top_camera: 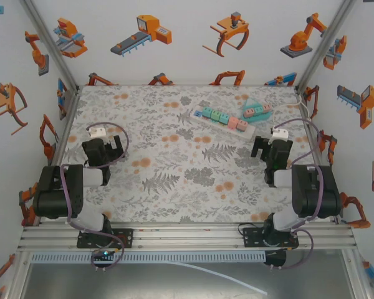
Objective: Pull the plug off the socket
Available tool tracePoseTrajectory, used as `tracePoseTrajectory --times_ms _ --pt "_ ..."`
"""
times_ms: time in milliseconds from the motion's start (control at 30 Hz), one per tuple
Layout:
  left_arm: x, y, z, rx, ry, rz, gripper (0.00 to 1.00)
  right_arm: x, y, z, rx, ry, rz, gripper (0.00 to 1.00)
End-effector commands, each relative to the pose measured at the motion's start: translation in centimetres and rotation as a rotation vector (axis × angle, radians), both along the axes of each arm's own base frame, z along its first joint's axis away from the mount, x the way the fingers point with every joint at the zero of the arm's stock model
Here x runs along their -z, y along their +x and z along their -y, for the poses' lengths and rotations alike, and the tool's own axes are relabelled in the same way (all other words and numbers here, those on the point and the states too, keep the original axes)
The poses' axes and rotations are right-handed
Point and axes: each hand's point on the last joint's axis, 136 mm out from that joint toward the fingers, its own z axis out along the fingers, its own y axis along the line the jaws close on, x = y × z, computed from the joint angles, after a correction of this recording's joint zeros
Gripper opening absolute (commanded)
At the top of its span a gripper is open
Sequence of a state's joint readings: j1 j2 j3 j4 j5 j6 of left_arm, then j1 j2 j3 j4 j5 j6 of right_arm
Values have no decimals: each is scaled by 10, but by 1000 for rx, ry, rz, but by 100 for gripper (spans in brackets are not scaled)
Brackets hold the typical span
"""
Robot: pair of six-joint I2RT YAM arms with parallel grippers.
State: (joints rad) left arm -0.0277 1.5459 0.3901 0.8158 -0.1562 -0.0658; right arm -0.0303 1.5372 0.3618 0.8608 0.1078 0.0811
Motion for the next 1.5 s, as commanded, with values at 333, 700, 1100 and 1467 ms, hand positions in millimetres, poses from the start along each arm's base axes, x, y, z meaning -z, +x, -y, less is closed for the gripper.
tracePoseTrajectory --times_ms 333,700,1100,1467 --pt "-13 6 4 20 3 42 97 -9 7 1 4 5 35 99" --pt "-14 5 6 16 23 50 97 -13 6 0 0 9 45 99" --pt "-87 -24 25 8 14 112 97 -88 -8 -18 -3 246 -51 95" --pt "-190 -89 189 756 -149 115 97 -98 74 -82 -184 411 -467 96"
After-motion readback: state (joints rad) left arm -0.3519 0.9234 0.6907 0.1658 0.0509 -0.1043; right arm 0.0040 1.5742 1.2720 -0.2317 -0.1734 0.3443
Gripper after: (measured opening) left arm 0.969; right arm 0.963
